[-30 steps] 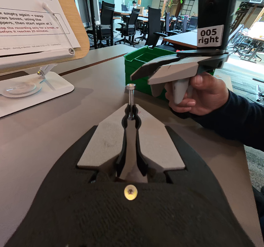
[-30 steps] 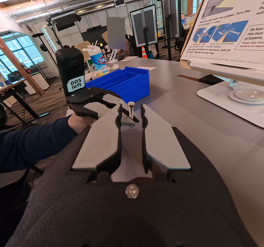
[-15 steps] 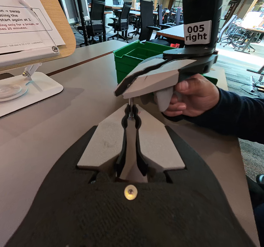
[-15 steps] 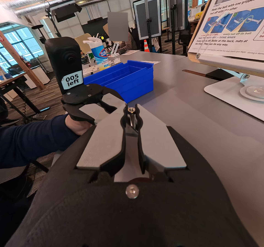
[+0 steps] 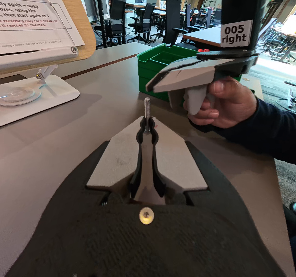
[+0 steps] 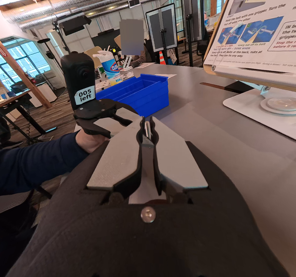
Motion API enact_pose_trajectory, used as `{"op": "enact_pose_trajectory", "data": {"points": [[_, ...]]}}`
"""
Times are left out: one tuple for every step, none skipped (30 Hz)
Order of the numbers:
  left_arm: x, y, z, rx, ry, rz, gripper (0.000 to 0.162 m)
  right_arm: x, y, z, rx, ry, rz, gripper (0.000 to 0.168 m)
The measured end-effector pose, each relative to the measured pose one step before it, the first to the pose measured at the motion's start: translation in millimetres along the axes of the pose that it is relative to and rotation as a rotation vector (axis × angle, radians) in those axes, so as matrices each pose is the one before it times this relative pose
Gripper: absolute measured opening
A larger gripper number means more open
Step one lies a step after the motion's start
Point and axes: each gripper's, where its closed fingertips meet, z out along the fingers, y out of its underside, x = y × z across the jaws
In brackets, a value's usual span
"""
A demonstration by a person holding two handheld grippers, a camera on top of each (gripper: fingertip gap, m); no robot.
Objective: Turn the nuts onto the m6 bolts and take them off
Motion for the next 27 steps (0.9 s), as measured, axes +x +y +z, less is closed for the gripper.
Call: {"op": "enact_pose_trajectory", "data": {"points": [[-0.82,0.05,-0.16,0.0004,-0.0007,-0.0051,0.002,1.29,-1.84,-1.29,0.0087,0.0044,0.0046,0.007],[-0.08,-0.30,-0.03,0.0025,0.0022,-0.0056,0.002,1.20,-0.86,-0.78,0.0033,0.0020,0.0081,0.012],[-0.42,-0.33,-0.04,0.0025,0.0007,-0.0059,0.002,1.32,0.13,-0.64,-0.0036,0.0016,0.0076,0.014],[-1.41,0.14,-0.25,-0.0006,-0.0057,-0.0005,0.002,1.70,-0.44,-1.10,-0.0026,0.0043,0.0037,0.014],[-1.76,0.49,-0.35,-0.0030,-0.0082,0.0026,0.002,2.29,-2.09,-1.87,0.0078,0.0105,-0.0007,0.013],[-1.77,0.41,-0.27,-0.0023,-0.0058,-0.0007,0.002,2.82,-2.65,-2.30,0.0100,0.0162,-0.0038,0.013],[-1.75,0.47,-0.12,-0.0012,-0.0035,-0.0051,0.002,3.41,-2.08,-2.34,0.0049,0.0193,-0.0051,0.014],[-1.50,0.65,0.05,-0.0014,-0.0024,-0.0067,0.002,3.12,-1.74,-2.16,0.0021,0.0182,-0.0065,0.015],[-1.11,0.81,0.17,-0.0020,0.0003,-0.0050,0.002,3.01,-1.50,-1.82,0.0012,0.0171,-0.0071,0.016],[-1.14,0.52,0.21,-0.0009,-0.0021,-0.0031,0.002,3.44,-1.32,-1.63,0.0015,0.0207,-0.0066,0.018],[-1.39,0.68,0.22,-0.0010,-0.0049,-0.0014,0.002,3.65,-0.59,-1.13,-0.0019,0.0217,-0.0058,0.019],[-0.89,1.10,0.33,-0.0044,-0.0026,-0.0007,0.002,3.15,0.30,-0.75,-0.0073,0.0198,-0.0060,0.021],[-0.65,1.13,0.45,-0.0047,-0.0018,-0.0004,0.002,1.93,0.90,-0.15,-0.0105,0.0123,-0.0093,0.022],[-1.03,0.61,0.41,-0.0004,-0.0053,-0.0011,0.002,1.14,1.50,0.12,-0.0101,0.0080,-0.0097,0.023],[-1.20,0.74,0.47,-0.0009,-0.0056,-0.0024,0.002,1.95,2.51,0.86,-0.0086,0.0113,-0.0054,0.024],[-0.99,0.87,0.42,-0.0018,-0.0046,-0.0015,0.002,2.24,3.63,1.54,-0.0099,0.0092,0.0000,0.024],[-0.28,0.75,0.48,-0.0020,-0.0012,0.0017,0.002,1.66,4.32,1.98,-0.0140,0.0021,0.0050,0.025],[-0.43,0.88,0.50,-0.0026,-0.0035,0.0043,0.002,2.04,3.47,1.49,-0.0138,0.0037,0.0037,0.025],[-0.63,0.79,0.41,-0.0030,-0.0069,0.0068,0.002,2.72,0.99,-0.11,-0.0061,0.0121,-0.0016,0.026],[-0.70,0.80,0.65,-0.0027,-0.0075,0.0078,0.002,2.35,-2.39,-2.12,0.0094,0.0192,-0.0003,0.027],[-0.48,1.07,0.59,-0.0035,-0.0043,0.0057,0.002,-1.52,-4.75,-3.72,0.0161,0.0057,0.0056,0.029],[-0.38,1.06,0.65,-0.0034,-0.0015,0.0017,0.002,-4.93,-5.36,-4.46,0.0096,-0.0037,0.0014,0.030],[-0.04,0.75,0.34,-0.0030,0.0010,-0.0018,0.002,-5.42,-5.01,-4.69,-0.0037,0.0046,-0.0098,0.030],[0.32,0.17,-0.02,-0.0008,0.0032,-0.0024,0.002,-5.36,-4.18,-4.28,-0.0177,0.0092,-0.0235,0.030],[0.57,-0.72,-0.56,0.0021,0.0033,-0.0012,0.002,-3.15,-1.61,-3.77,-0.0410,0.0185,-0.0324,0.030],[1.18,-1.04,-0.86,0.0029,0.0065,-0.0010,0.002,0.48,1.20,-3.63,-0.0659,0.0313,-0.0328,0.033],[1.27,-0.99,-0.89,0.0024,0.0076,-0.0021,0.002,1.12,2.51,-3.65,-0.0774,0.0213,-0.0368,0.037]]}}
